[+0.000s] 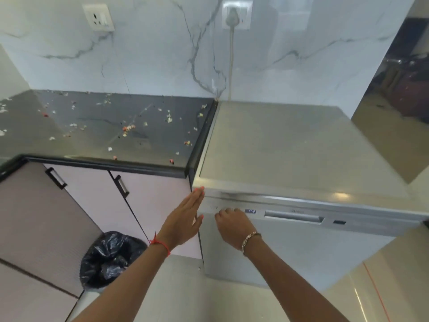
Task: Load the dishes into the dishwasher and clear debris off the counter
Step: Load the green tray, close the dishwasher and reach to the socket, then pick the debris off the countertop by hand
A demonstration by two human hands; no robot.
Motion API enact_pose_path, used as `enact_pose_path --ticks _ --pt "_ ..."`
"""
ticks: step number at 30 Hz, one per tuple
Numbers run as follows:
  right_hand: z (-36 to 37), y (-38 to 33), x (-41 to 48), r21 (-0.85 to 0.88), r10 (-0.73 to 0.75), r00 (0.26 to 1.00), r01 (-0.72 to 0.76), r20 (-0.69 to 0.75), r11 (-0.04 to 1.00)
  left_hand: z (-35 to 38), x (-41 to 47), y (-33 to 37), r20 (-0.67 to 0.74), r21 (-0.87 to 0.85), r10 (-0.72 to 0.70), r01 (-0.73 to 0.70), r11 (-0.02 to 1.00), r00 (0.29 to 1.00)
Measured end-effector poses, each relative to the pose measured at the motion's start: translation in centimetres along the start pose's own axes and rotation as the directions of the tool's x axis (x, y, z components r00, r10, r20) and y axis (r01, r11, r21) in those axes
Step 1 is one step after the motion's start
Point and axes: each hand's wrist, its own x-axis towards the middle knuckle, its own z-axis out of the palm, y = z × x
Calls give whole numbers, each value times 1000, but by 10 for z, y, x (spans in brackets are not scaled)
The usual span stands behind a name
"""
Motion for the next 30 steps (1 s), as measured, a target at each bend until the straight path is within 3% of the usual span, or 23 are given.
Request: enact_pose_path --ticks 3,5,11,22,30 --pt "-34 8 -5 -36 -99 995 100 12 994 -27 -9 7 122 -57 -71 79 995 990" --pt "-61 18 -9 -11 -84 996 84 28 996 -46 -13 17 197 -24 -141 148 989 970" --pt "-117 30 -7 38 -8 999 10 -51 999 -104 -22 43 117 -77 -181 191 979 976" --pt "-150 10 9 256 151 988 -137 -35 957 -146 -48 1 -31 -35 -305 304 952 952" --pt "-130 -3 68 557 256 967 -214 2 803 -143 -55 -68 -16 -80 -417 414 907 909"
